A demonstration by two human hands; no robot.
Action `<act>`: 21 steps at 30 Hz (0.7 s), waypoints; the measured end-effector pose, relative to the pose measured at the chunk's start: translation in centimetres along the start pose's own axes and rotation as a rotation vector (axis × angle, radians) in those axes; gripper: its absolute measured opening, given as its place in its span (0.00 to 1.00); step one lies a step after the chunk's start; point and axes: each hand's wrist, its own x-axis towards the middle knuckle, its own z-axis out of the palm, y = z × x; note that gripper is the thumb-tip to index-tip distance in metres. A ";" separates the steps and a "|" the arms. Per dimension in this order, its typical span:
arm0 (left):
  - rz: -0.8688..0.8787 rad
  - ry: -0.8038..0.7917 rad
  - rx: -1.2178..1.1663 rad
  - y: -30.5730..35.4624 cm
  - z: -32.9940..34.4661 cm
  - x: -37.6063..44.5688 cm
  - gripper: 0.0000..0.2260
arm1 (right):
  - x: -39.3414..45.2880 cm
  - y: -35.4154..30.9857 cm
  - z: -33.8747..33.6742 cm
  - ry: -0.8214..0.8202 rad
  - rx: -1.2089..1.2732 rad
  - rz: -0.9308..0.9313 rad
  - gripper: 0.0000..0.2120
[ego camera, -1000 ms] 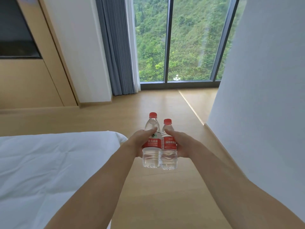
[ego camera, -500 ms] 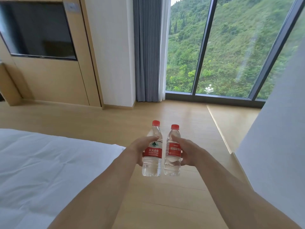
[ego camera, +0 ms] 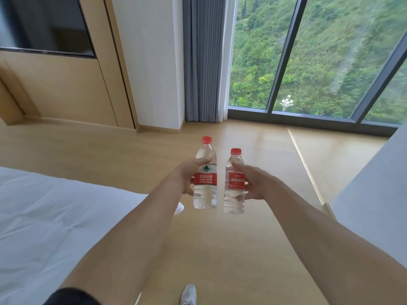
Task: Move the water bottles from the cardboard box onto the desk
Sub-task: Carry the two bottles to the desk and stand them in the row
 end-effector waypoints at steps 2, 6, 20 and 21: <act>-0.005 -0.028 -0.014 2.0 -1.6 4.0 0.23 | 3.8 -2.5 0.5 0.018 -0.008 0.008 0.22; -0.032 -0.104 -0.047 5.9 -4.4 10.0 0.23 | 9.3 -6.9 1.7 0.014 -0.015 0.004 0.21; -0.104 -0.088 -0.137 17.6 -12.7 26.3 0.23 | 27.7 -20.2 5.2 -0.026 -0.051 -0.007 0.22; -0.102 -0.074 -0.155 18.1 -13.4 27.4 0.22 | 29.2 -21.0 5.5 -0.035 -0.058 -0.007 0.22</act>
